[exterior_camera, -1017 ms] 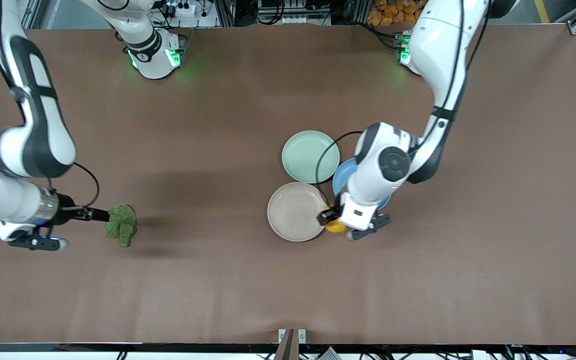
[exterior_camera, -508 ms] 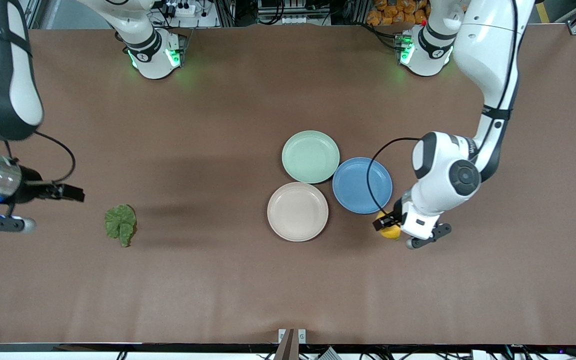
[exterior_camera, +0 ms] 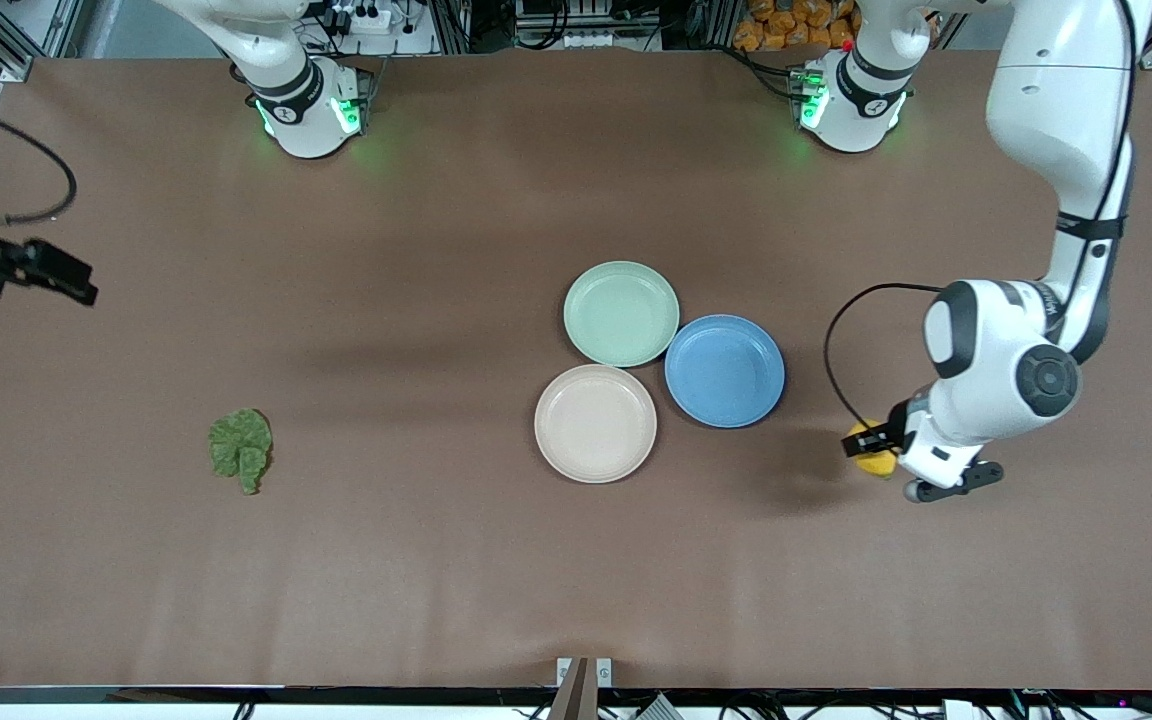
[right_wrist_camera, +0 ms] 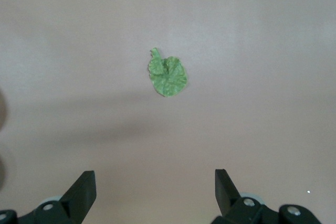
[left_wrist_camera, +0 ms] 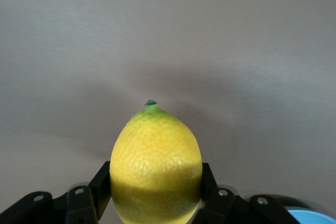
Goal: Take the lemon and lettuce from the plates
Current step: 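Carry the lemon off the cream plate with the left gripper while the right gripper withdraws, then set the lemon on the table and open the left gripper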
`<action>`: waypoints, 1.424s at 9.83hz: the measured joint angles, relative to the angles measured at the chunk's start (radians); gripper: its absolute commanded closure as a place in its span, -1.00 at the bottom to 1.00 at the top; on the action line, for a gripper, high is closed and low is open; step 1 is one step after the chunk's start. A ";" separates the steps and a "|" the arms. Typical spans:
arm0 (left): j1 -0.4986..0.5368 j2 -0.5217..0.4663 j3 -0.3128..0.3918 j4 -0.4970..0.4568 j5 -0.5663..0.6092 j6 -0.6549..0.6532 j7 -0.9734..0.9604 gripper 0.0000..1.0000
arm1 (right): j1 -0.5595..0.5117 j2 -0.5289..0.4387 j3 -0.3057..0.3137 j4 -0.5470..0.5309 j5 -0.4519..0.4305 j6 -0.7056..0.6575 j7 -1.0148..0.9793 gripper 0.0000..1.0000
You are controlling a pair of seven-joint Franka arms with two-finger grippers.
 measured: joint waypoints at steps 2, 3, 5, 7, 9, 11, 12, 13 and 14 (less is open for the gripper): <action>0.043 0.000 0.000 -0.008 0.026 -0.025 0.056 1.00 | 0.037 -0.065 -0.044 -0.001 0.034 -0.026 0.000 -1.00; 0.056 0.004 0.000 -0.017 0.032 -0.030 0.074 0.90 | 0.037 -0.088 -0.058 -0.001 0.049 -0.034 0.000 -1.00; 0.064 0.035 -0.001 -0.030 0.034 -0.030 0.081 -0.80 | 0.041 -0.106 -0.081 -0.003 0.056 -0.039 -0.002 -1.00; 0.064 0.061 -0.003 -0.030 0.034 -0.029 0.081 -1.00 | 0.062 -0.107 -0.096 -0.005 0.058 -0.039 -0.003 -1.00; 0.064 0.059 -0.003 -0.022 0.034 -0.029 0.085 -1.00 | 0.069 -0.107 -0.103 -0.008 0.058 -0.039 -0.003 -1.00; 0.064 0.031 -0.003 -0.021 0.034 -0.029 0.090 -1.00 | 0.073 -0.107 -0.115 -0.015 0.058 -0.040 -0.003 -1.00; 0.064 0.004 -0.003 -0.034 0.034 -0.030 0.090 -1.00 | 0.073 -0.107 -0.122 -0.022 0.058 -0.040 -0.006 -1.00; 0.064 -0.034 -0.003 -0.066 0.034 -0.030 0.090 -1.00 | 0.074 -0.107 -0.128 -0.028 0.058 -0.040 -0.016 -1.00; 0.064 -0.085 -0.003 -0.117 0.034 -0.026 0.089 -1.00 | 0.074 -0.107 -0.136 -0.033 0.058 -0.039 -0.026 -1.00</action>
